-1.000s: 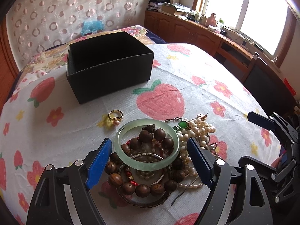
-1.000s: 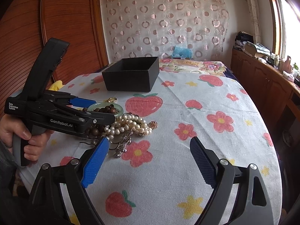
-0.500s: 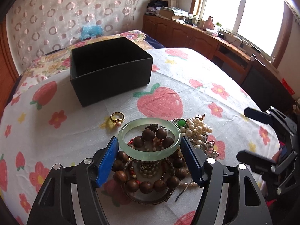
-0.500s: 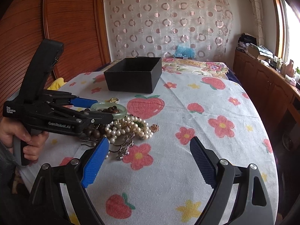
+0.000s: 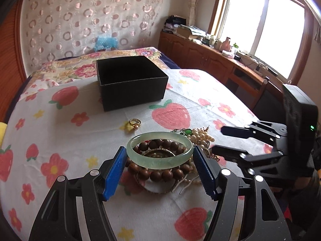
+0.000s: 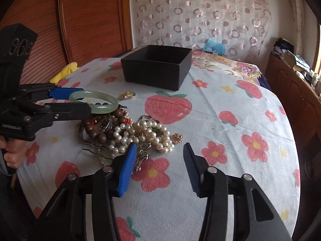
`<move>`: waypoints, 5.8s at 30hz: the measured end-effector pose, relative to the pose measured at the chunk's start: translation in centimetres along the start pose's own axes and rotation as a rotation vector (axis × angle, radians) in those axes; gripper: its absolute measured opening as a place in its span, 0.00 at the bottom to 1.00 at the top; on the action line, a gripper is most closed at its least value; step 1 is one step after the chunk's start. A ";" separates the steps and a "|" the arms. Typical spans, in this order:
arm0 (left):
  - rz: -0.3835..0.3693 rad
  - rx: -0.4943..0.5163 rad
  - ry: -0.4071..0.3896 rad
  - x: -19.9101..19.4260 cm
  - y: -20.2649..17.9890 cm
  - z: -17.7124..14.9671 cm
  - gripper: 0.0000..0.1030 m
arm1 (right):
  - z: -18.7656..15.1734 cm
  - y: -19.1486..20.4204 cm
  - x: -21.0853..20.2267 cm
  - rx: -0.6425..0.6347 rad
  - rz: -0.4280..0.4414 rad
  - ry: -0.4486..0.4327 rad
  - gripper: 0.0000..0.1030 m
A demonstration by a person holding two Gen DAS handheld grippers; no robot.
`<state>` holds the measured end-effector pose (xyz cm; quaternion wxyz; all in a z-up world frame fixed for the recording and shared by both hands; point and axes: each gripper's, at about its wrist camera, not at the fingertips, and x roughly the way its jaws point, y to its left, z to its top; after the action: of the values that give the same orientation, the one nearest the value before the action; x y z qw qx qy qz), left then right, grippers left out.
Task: Organize jewelry
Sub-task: 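Close the left gripper on the jade bangle while the right gripper grasps a pearl necklace, then carry the jade bangle into the black box with the left gripper while the right drops the pearls in, then return both grippers to the pile and close the right gripper on the brown bead bracelet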
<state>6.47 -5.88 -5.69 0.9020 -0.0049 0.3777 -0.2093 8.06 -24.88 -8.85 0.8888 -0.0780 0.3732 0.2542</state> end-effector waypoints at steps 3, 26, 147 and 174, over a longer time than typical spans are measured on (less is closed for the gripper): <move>0.001 -0.004 -0.011 -0.4 0.1 -0.3 0.63 | 0.5 0.0 0.5 -0.005 0.021 0.015 0.39; 0.029 -0.026 -0.022 -0.7 1.8 -0.3 0.18 | 3.4 -0.2 -0.3 -0.024 0.045 -0.037 0.08; 0.198 -0.008 -0.074 -2.2 5.2 0.2 0.49 | 4.6 2.1 1.2 -0.009 0.133 -0.043 0.10; 0.216 -0.047 -0.073 -5.3 5.0 -4.6 0.62 | 3.8 8.1 4.2 -0.148 0.232 0.093 0.35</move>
<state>1.87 1.44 -6.17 0.9322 0.0072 0.3475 -0.1015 8.78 -15.04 -8.73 0.8270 -0.1116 0.4008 0.3782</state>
